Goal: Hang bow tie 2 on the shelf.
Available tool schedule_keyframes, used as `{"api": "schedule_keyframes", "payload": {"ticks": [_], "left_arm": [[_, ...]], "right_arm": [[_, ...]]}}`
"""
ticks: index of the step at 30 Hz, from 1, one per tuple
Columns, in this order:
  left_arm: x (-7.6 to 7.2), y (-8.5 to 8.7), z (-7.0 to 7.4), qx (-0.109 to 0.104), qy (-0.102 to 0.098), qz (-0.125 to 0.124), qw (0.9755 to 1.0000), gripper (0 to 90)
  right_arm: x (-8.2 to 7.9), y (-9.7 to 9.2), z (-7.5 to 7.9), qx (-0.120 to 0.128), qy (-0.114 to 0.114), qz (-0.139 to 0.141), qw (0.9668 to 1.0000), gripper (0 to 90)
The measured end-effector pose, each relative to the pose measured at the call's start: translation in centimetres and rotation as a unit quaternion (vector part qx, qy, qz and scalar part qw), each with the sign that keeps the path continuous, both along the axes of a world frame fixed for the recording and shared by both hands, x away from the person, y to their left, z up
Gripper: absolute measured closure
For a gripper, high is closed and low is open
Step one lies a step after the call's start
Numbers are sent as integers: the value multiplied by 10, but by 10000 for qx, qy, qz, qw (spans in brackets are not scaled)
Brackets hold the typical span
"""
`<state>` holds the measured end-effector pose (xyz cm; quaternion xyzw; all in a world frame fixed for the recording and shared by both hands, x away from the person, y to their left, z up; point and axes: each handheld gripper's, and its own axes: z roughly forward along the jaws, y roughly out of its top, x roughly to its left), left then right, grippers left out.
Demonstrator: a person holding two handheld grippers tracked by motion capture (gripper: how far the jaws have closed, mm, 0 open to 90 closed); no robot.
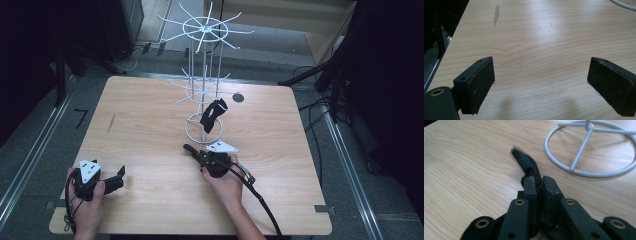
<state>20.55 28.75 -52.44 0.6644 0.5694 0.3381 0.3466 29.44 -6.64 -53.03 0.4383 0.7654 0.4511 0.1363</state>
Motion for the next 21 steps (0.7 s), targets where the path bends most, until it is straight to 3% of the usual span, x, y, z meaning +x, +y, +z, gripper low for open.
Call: {"api": "schedule_keyframes", "payload": {"ticks": [3, 7, 11, 15, 18, 21], "left_arm": [[0, 0, 0, -7, -1, 5, 10000, 82], [0, 0, 0, 23, 15, -8, 10000, 82], [0, 0, 0, 4, 1, 8, 10000, 82], [0, 0, 0, 20, 14, -3, 10000, 82], [0, 0, 0, 25, 17, 0, 10000, 82], [0, 0, 0, 5, -7, 13, 10000, 82]], "right_arm": [[-2, -3, 3, 248, 49, 31, 9997, 751], [-3, -5, 4, -98, -111, 63, 9999, 778], [1, -5, -1, -191, 19, 246, 9995, 768], [3, -4, -6, -308, -2, 276, 9991, 767], [5, -2, -7, -387, 2, 340, 9987, 723], [6, 1, -7, -697, -252, 290, 9968, 651]]}}
